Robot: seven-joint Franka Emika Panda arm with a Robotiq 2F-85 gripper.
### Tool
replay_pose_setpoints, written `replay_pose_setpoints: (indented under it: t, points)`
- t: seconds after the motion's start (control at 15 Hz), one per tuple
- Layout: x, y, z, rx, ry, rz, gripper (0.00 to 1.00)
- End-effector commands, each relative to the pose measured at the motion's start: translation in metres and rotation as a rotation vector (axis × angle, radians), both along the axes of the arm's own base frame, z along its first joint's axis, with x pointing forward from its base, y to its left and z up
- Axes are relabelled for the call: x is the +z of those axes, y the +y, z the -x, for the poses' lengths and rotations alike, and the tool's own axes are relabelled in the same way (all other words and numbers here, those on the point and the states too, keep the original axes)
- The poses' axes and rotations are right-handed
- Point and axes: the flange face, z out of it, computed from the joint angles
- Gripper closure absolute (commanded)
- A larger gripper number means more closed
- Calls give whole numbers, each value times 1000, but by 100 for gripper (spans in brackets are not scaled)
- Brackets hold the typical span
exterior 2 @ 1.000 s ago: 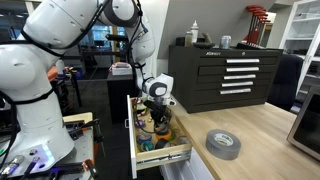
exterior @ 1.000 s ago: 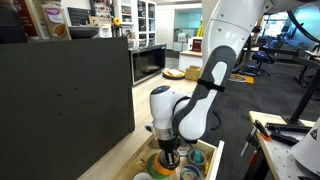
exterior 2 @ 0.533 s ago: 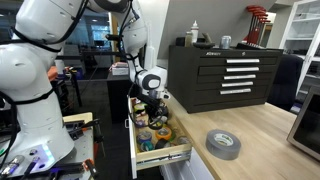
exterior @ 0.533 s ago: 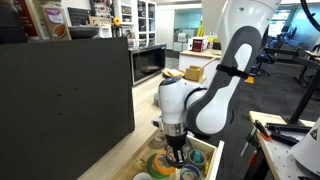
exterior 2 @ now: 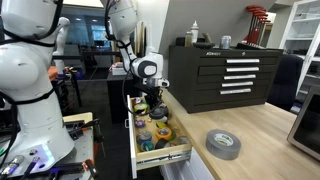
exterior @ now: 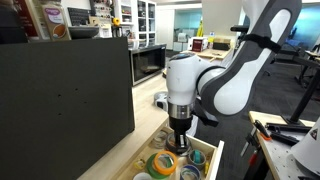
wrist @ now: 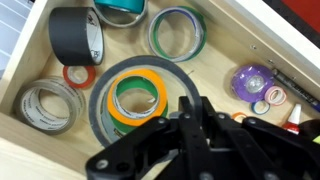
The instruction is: Remove the small black masking tape from the drawer and place it on top of the counter
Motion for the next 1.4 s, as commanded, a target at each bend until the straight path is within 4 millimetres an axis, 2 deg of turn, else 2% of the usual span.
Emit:
replay_pose_setpoints:
  t: [0.0,0.27,0.47,0.93,1.07,1.13,1.2,1.33]
  points:
    - [38,-16,-7,-62,-62,39,96]
    - [56,-50,-39,-140,-120,89,96]
    - [56,-78,-74,-209,-143,114,96]
    - [32,-117,-162,-305,-138,137,96]
    - [24,-127,-180,-326,-128,131,96]
    - [23,-131,-182,-334,-116,127,97]
    - [27,-134,-169,-333,-106,124,63]
    - [33,-138,-152,-328,-101,130,58]
